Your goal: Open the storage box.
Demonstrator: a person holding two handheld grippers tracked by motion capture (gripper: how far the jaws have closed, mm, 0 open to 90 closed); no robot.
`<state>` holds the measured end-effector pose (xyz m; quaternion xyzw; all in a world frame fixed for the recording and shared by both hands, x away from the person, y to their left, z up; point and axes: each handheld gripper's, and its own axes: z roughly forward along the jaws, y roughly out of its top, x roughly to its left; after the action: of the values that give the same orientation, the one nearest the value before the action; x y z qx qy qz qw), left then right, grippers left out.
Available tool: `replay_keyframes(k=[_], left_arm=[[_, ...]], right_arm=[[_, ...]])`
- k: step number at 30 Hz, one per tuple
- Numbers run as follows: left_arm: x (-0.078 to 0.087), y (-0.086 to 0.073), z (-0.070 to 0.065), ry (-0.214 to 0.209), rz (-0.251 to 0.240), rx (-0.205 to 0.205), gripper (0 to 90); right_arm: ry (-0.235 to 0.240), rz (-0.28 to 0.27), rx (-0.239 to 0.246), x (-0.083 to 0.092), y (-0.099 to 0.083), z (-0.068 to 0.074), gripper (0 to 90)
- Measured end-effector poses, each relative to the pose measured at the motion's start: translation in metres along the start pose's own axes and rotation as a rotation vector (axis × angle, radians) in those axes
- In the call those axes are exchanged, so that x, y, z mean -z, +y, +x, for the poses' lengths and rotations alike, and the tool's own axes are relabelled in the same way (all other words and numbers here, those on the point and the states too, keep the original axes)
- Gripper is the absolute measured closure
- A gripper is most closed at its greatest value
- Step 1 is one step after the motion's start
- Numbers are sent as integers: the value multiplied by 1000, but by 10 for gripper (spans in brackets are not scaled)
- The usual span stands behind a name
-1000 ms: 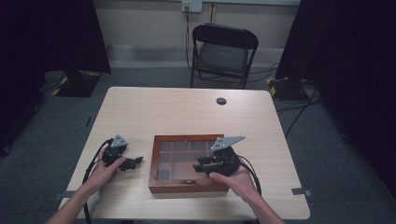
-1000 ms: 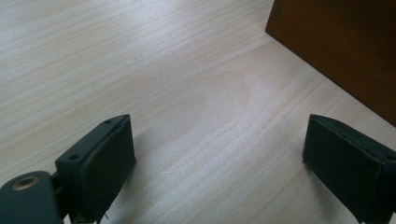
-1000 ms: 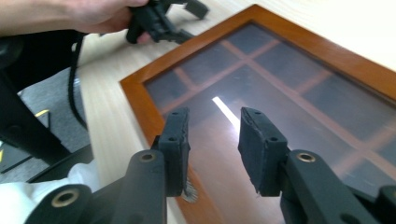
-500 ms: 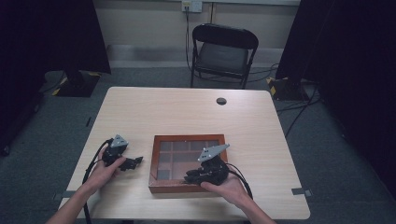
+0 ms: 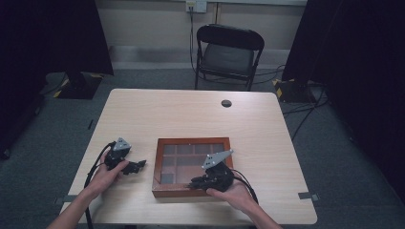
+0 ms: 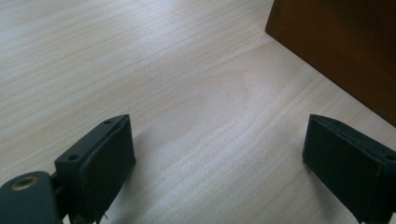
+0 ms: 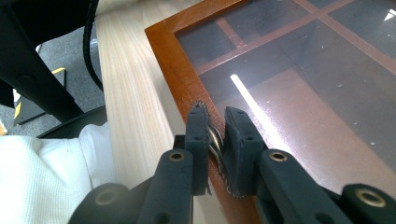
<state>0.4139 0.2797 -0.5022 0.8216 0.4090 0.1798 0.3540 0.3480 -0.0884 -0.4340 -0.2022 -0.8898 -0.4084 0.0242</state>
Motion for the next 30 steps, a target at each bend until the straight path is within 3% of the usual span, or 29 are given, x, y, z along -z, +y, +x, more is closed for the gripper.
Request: replay_keyframes(k=[9,19,30], left_arm=[[0,0,0,-1,1,0,82],[0,0,0,-3,1,1,79],[0,0,0,-3,2,2,79]], right_arm=[[-24,-1,21,-2,-1,4,802],[11,12,28,-7,3,7,816],[12,27,29,-6,6,7,817]])
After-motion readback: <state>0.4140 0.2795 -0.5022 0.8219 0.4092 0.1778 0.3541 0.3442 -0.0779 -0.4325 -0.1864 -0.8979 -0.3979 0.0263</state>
